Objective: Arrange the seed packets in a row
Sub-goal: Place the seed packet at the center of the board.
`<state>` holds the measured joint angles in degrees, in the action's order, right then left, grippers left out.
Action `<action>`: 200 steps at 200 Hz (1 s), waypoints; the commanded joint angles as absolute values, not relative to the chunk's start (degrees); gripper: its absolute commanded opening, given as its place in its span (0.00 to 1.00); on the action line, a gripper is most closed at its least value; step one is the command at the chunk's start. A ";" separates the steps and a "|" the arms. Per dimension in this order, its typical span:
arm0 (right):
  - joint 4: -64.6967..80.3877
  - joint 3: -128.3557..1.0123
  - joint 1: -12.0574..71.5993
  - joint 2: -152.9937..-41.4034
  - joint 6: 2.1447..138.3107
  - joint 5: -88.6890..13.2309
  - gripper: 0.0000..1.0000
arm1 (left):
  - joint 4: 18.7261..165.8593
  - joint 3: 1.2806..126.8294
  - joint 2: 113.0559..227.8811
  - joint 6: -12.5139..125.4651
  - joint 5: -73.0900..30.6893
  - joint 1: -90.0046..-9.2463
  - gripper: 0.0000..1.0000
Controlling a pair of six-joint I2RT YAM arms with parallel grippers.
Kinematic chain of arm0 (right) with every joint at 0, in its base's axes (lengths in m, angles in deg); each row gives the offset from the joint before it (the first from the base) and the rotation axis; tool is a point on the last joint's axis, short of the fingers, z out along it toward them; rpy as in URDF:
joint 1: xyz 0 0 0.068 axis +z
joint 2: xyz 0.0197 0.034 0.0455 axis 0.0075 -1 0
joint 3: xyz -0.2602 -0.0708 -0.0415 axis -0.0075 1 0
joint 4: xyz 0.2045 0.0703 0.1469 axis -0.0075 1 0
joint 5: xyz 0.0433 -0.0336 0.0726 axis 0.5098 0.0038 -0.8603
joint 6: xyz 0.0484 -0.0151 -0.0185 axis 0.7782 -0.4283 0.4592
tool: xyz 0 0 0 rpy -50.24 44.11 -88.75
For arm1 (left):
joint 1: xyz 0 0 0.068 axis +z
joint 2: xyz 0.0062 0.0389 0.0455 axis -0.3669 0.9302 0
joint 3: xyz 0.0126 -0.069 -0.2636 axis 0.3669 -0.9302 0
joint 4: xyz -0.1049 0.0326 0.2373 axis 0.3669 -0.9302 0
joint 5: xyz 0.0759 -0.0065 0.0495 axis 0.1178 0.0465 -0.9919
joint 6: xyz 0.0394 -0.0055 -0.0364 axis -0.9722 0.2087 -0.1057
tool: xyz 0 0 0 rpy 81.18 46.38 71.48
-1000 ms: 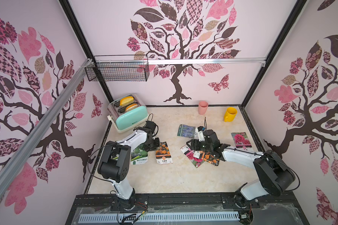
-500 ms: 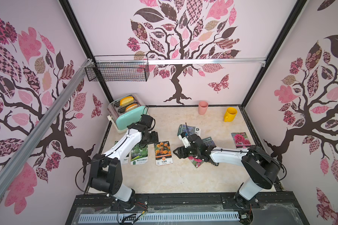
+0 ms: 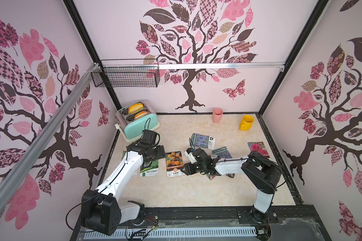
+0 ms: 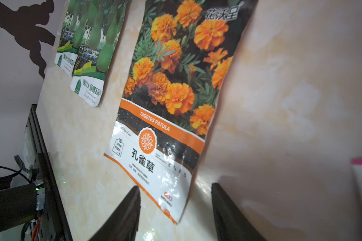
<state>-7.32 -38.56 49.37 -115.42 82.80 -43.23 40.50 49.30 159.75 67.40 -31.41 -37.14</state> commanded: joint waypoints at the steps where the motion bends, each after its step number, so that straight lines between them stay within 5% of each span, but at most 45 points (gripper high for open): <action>1: -7.37 -40.41 50.76 -117.60 85.67 -44.13 0.53 | 42.54 48.38 158.33 67.95 -30.14 -36.56 0.73; 200: -4.56 -49.52 49.90 -123.93 82.67 -41.03 0.50 | 44.67 46.21 159.71 68.00 -28.77 -34.49 0.73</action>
<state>-8.35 -48.98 50.81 -124.10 84.09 -42.90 43.73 47.07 159.09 67.96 -28.83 -34.74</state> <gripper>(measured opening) 0.499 0.727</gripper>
